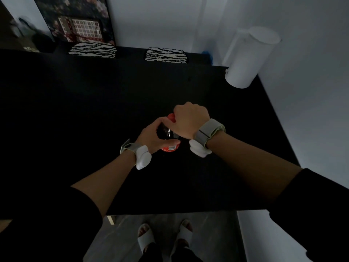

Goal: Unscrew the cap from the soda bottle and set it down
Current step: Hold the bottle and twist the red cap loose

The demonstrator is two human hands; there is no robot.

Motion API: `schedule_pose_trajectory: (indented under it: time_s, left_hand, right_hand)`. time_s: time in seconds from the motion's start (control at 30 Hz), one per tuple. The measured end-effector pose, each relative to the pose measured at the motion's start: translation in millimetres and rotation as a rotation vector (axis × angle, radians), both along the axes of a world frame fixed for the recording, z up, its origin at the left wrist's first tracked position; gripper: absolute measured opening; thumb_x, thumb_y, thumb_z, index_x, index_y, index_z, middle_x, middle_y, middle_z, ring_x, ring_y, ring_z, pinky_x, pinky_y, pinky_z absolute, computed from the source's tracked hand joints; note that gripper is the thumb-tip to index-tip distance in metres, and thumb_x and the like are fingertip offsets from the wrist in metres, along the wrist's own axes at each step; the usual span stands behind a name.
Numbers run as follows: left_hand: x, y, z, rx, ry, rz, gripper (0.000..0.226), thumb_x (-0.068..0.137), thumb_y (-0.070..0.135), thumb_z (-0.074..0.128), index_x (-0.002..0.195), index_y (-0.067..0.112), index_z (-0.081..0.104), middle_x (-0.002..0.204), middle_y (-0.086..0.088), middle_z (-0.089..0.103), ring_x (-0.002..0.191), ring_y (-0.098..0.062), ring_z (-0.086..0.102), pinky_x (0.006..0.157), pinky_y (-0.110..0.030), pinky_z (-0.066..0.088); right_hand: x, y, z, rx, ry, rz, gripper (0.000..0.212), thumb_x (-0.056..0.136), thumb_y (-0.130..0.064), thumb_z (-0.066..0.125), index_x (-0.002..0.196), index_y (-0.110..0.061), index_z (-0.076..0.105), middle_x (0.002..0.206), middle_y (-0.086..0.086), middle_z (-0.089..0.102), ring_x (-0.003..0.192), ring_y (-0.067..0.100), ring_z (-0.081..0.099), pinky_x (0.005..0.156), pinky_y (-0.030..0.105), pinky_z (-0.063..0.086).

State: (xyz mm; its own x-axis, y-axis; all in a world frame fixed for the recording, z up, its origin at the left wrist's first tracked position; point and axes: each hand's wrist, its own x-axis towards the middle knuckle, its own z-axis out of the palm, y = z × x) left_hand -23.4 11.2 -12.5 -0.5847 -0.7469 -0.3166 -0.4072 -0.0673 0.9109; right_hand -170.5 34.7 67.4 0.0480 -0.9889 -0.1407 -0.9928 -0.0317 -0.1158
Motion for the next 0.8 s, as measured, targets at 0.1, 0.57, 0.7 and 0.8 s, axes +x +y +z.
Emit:
schedule_pose_trajectory:
  time_s: [0.1,0.57,0.7,0.8]
  left_hand:
    - [2,0,-2,-0.012,0.015,0.01,0.058,0.072,0.025,0.085,0.114,0.042,0.049,0.109,0.022,0.058,0.097,0.012,0.051,0.082,-0.01,0.036]
    - [2,-1,-2,-0.031,0.009,0.005,0.068,0.068,0.027,0.087,0.128,0.034,0.054,0.118,0.016,0.061,0.106,0.005,0.054,0.085,-0.014,0.038]
    - [2,-2,-2,-0.044,-0.009,0.002,0.075,0.069,0.028,0.086,0.135,0.029,0.051,0.126,0.012,0.06,0.114,-0.004,0.053,0.094,-0.021,0.038]
    - [3,0,1,-0.047,-0.047,-0.014,0.058,0.072,0.025,0.084,0.118,0.041,0.053,0.116,0.02,0.057,0.105,0.006,0.052,0.092,-0.016,0.037]
  right_hand:
    - [-1,-2,-3,-0.026,-0.049,0.026,0.045,0.092,-0.059,0.041,0.064,-0.025,0.039,0.059,-0.005,0.046,0.049,0.01,0.043,0.051,0.026,0.04]
    - [-14,-13,4,0.092,-0.082,0.254,0.037,0.096,-0.05,0.042,0.074,-0.021,0.047,0.067,-0.007,0.047,0.056,0.006,0.043,0.055,0.021,0.035]
    - [-14,-11,10,0.099,-0.016,0.275,0.042,0.095,-0.055,0.038,0.089,-0.017,0.055,0.078,-0.002,0.05,0.064,0.011,0.048,0.062,0.027,0.043]
    - [-10,-3,10,0.01,0.043,0.17,0.048,0.092,-0.063,0.037,0.072,-0.021,0.05,0.064,-0.004,0.05,0.051,0.009,0.045,0.05,0.023,0.039]
